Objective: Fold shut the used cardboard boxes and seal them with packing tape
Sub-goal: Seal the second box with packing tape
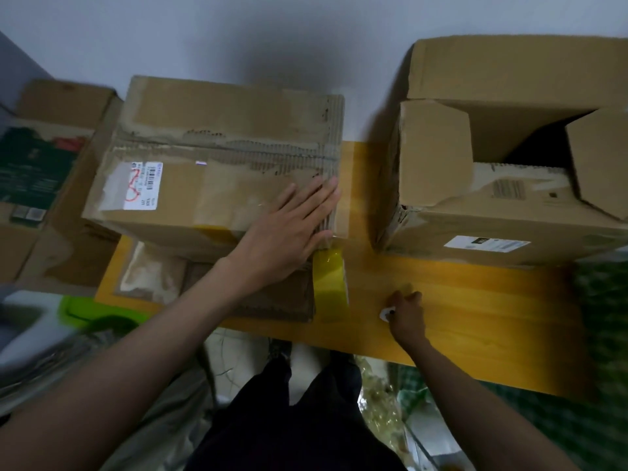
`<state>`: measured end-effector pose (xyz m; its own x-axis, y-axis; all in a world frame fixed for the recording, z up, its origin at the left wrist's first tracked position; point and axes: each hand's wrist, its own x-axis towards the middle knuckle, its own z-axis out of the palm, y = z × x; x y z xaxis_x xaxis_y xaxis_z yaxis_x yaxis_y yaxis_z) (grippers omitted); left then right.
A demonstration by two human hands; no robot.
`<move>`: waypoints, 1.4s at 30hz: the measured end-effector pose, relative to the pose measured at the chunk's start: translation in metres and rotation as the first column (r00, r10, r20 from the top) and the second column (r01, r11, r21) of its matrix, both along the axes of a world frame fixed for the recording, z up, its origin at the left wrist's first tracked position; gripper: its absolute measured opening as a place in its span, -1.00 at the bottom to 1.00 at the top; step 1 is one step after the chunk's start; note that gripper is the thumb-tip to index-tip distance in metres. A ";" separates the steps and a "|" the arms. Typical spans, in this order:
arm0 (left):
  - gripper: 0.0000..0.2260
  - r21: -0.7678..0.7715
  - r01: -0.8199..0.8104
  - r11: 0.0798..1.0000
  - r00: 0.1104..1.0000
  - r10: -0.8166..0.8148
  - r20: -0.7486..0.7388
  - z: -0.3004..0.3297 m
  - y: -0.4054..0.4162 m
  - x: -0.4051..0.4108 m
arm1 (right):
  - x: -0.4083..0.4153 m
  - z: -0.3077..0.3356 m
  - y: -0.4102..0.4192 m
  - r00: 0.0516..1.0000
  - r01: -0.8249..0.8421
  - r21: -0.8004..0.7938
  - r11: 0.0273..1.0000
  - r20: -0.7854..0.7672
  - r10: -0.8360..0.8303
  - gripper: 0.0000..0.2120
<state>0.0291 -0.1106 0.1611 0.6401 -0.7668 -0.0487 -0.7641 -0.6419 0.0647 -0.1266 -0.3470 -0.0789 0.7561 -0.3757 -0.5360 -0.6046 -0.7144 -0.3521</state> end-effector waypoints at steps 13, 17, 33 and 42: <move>-0.89 -0.604 -0.422 0.675 0.902 0.377 -0.210 0.015 0.013 -0.063 | 0.021 0.124 0.022 0.693 0.185 0.479 0.858 0.555 -0.459 -0.85; -0.77 -0.353 -0.821 0.449 0.556 0.490 -0.671 -0.008 0.000 -0.105 | 0.018 0.176 0.036 0.620 0.075 0.486 0.871 0.661 -0.422 -0.79; -0.83 -0.078 -0.965 0.249 0.092 0.044 -0.995 -0.004 -0.010 -0.120 | 0.031 0.230 0.056 0.489 -0.386 0.028 0.922 0.854 0.178 -0.89; -0.83 -0.111 -0.955 0.276 0.117 0.006 -0.993 0.008 -0.007 -0.121 | 0.044 0.239 0.059 0.505 -0.435 -0.038 0.900 0.817 0.279 -0.94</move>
<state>-0.0920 -0.1180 0.1688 0.7934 -0.2550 -0.5526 0.5412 -0.1196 0.8323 -0.0822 -0.2882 0.1599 0.9449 0.0532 0.3231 0.2679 -0.6931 -0.6692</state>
